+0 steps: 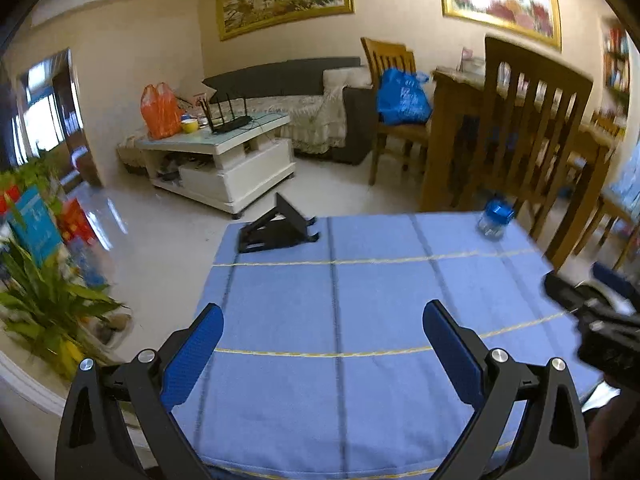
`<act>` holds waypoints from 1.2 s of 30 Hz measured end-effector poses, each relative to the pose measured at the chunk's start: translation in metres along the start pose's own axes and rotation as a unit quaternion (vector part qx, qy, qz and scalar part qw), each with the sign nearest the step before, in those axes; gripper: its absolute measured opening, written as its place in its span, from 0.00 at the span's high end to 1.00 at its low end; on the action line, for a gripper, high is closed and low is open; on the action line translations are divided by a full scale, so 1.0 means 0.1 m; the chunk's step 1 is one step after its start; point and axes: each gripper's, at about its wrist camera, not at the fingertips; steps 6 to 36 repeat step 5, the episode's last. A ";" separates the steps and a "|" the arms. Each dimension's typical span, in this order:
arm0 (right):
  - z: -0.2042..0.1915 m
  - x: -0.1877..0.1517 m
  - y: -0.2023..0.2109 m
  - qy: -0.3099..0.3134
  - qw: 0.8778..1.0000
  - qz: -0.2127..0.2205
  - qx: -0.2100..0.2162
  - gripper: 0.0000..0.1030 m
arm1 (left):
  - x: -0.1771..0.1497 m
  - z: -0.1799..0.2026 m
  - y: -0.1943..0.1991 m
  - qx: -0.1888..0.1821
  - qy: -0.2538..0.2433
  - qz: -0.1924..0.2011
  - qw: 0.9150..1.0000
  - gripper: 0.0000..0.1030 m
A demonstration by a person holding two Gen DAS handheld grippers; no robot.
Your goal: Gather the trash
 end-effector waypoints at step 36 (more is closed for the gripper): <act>0.04 0.00 -0.03 -0.004 1.000 -0.006 -0.003 0.05 | -0.03 -0.04 -0.03 0.012 0.004 -0.007 1.000 0.06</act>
Point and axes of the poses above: each gripper's, at about its wrist camera, not at the fingertips, and y roughly against the way its jaws point, z to its right, x to its top, and after that the axes turned 6 degrees about -x, right-handed
